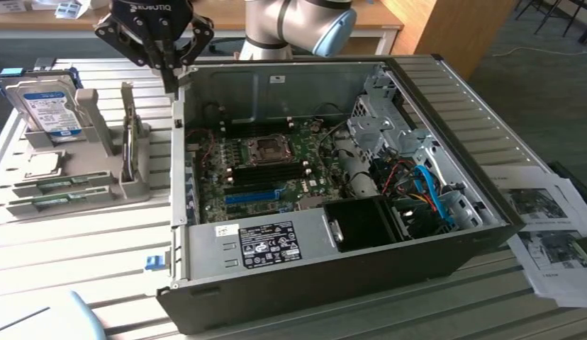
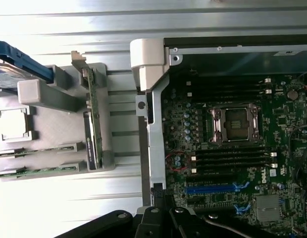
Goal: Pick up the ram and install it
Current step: 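Reach for the ram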
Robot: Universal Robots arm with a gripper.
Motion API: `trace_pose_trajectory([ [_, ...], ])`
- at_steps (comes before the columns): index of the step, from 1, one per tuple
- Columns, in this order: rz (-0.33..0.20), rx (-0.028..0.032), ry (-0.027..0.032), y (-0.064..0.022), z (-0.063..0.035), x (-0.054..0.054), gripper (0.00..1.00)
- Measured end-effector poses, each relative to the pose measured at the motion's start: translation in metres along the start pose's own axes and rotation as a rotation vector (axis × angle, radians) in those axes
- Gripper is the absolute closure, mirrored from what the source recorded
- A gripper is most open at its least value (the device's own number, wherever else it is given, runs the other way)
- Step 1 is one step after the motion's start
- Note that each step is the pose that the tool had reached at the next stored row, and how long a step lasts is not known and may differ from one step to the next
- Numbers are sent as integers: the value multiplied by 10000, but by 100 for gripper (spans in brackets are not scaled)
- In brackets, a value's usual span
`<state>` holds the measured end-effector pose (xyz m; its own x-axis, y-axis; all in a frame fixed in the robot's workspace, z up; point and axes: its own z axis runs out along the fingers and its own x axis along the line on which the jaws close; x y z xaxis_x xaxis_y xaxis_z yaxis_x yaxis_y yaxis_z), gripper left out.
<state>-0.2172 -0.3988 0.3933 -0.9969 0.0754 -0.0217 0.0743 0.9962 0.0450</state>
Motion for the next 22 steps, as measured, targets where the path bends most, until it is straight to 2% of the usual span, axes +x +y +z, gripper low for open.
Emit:
trace_pose_trajectory([
  [22,0,0,2,-32,-11,435,91],
])
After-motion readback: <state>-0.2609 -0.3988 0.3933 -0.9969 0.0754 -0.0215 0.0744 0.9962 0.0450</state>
